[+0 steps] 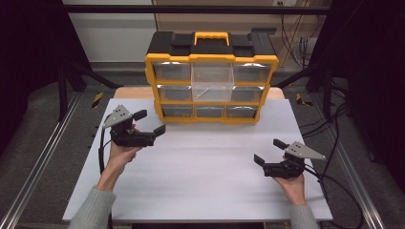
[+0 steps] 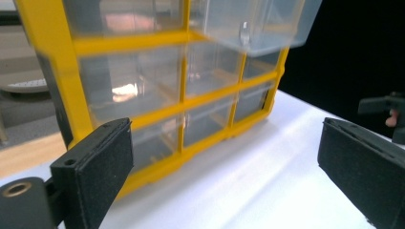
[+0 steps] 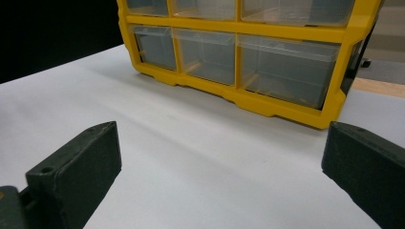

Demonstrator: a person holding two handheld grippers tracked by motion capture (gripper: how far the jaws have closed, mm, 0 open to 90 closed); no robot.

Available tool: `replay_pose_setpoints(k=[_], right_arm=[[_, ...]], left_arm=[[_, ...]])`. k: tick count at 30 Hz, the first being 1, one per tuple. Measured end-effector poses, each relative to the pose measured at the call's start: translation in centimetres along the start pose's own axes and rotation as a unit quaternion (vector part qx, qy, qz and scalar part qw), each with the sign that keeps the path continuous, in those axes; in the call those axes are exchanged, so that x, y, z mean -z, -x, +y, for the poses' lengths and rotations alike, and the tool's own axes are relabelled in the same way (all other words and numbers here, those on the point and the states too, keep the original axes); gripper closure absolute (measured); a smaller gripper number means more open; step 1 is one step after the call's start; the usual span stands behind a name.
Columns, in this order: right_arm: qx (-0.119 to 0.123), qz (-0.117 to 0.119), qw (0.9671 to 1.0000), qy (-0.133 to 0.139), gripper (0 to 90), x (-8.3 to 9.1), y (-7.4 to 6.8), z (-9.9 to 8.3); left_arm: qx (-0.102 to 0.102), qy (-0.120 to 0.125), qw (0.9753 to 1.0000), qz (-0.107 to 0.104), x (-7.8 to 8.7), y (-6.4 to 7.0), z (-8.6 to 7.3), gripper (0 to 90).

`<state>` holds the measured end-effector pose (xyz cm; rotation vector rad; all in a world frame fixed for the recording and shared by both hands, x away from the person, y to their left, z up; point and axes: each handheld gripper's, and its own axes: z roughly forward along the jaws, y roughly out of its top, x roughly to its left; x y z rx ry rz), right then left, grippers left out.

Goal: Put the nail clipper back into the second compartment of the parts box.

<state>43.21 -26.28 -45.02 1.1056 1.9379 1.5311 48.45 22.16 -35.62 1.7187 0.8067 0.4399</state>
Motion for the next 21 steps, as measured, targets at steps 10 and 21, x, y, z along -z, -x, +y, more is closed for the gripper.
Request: replay_pose_setpoints(k=[10, 21], right_arm=[[0.0, 0.0, 1.0, 0.0, 0.3, 0.0, 0.0, -0.1], [0.0, 0.002, 1.0, -0.002, 0.3, -0.1, 0.1, -0.2]], left_arm=[[0.009, -0.006, 0.9999, 0.0, 1.6, 0.0, -4.7, 4.9], [0.017, -0.023, 0.9996, 0.008, 2.5, -0.4, -7.0, 5.2]])
